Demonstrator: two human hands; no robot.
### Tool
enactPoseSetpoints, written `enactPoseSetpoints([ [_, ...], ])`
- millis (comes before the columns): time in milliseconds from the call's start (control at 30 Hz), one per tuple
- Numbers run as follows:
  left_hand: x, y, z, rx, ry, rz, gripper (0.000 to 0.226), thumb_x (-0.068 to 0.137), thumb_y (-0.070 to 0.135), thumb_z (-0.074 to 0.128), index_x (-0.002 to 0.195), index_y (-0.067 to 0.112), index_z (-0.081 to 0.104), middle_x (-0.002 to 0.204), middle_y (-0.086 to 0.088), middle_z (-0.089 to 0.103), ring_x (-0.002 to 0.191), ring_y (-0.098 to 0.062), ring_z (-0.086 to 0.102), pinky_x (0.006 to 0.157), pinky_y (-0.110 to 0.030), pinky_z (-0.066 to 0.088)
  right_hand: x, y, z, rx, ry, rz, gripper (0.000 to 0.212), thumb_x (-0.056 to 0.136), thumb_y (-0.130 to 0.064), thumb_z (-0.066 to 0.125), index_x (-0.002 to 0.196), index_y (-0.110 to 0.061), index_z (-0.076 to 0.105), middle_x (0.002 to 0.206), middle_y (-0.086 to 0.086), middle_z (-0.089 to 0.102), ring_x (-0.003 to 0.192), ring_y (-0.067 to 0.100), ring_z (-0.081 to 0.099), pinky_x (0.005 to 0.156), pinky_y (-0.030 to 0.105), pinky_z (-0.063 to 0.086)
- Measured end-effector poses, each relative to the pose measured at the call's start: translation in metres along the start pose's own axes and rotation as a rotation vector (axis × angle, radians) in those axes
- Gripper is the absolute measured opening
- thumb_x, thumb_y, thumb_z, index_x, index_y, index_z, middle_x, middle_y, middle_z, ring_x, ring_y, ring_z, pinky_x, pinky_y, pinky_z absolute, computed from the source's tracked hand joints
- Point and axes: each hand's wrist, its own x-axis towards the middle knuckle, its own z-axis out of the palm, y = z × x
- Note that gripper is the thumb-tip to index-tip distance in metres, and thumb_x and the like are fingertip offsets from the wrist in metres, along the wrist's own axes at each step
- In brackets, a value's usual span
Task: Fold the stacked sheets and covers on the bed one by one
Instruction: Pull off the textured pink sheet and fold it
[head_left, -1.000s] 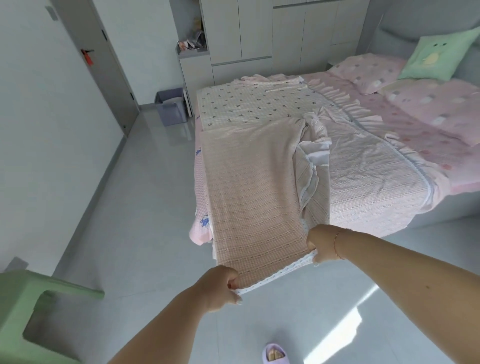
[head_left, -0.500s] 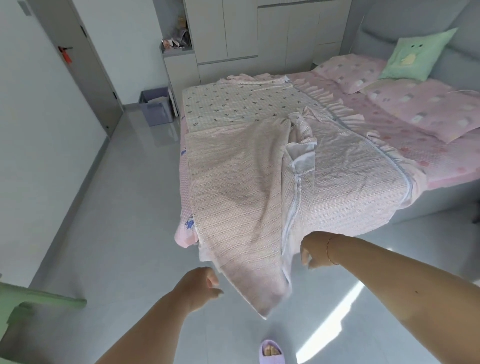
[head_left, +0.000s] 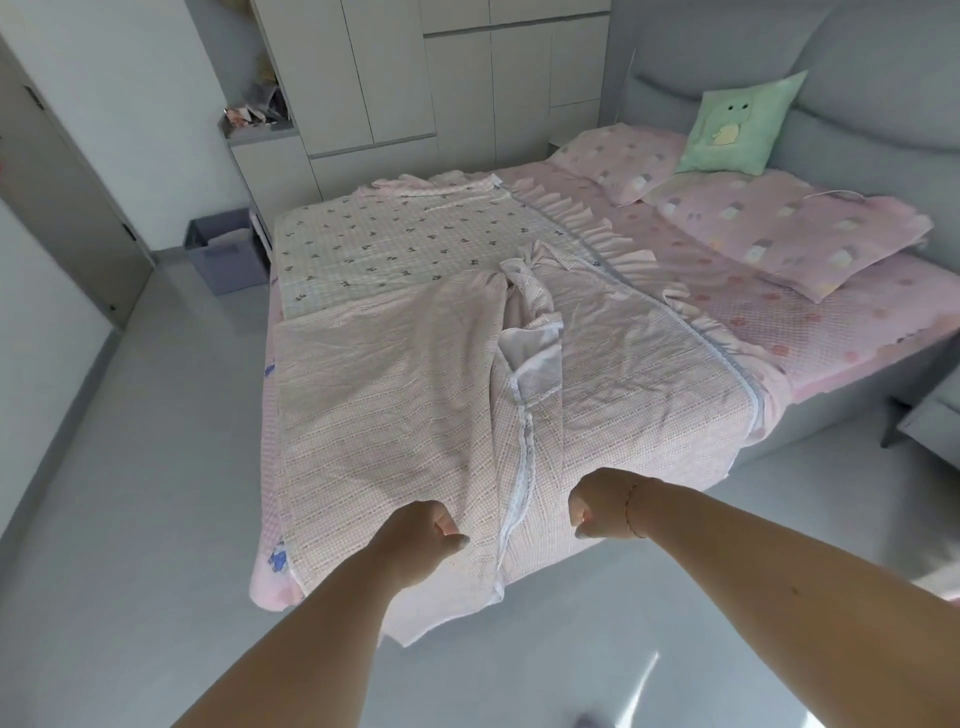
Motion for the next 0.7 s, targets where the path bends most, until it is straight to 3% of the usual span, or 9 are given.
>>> enactPoseSetpoints([
  [133, 0.077, 0.036, -0.001, -0.012, 0.007, -0.025, 0.028, 0.093, 0.036, 0.062, 0.111, 0.014, 0.063, 0.111, 0.001, 0.065, 0.101, -0.013, 0.060, 0.088, -0.025, 0.049, 0.040, 0.060, -0.034, 0.023, 0.007, 0.015, 0.033, 0.092, -0.032, 0.057, 0.121, -0.017, 0.061, 0.121, 0.000, 0.062, 0.115, 0.018, 0.055, 0.095, 0.028, 0.043],
  [300, 0.151, 0.070, 0.003, -0.040, -0.019, -0.027, 0.030, 0.094, 0.035, 0.060, 0.114, 0.014, 0.062, 0.115, 0.001, 0.065, 0.104, -0.012, 0.059, 0.084, -0.019, 0.044, 0.086, 0.122, -0.073, 0.023, -0.009, 0.043, 0.034, 0.094, -0.032, 0.055, 0.123, -0.016, 0.060, 0.124, 0.001, 0.061, 0.116, 0.018, 0.055, 0.096, 0.028, 0.042],
  [500, 0.223, 0.085, -0.002, -0.091, -0.049, -0.083, 0.032, 0.095, 0.035, 0.059, 0.117, 0.012, 0.060, 0.115, -0.001, 0.064, 0.105, -0.015, 0.060, 0.093, -0.030, 0.051, 0.148, 0.160, -0.097, 0.107, -0.029, 0.077, 0.034, 0.094, -0.034, 0.055, 0.121, -0.014, 0.061, 0.121, 0.002, 0.063, 0.111, 0.018, 0.058, 0.096, 0.029, 0.046],
  [700, 0.301, 0.084, -0.002, -0.122, -0.080, -0.163, 0.037, 0.094, 0.036, 0.059, 0.122, 0.012, 0.057, 0.122, -0.001, 0.063, 0.111, -0.015, 0.058, 0.095, -0.025, 0.046, 0.233, 0.183, -0.106, 0.342, -0.017, 0.188, 0.042, 0.093, -0.033, 0.055, 0.127, -0.010, 0.054, 0.125, 0.007, 0.059, 0.112, 0.021, 0.057, 0.093, 0.029, 0.045],
])
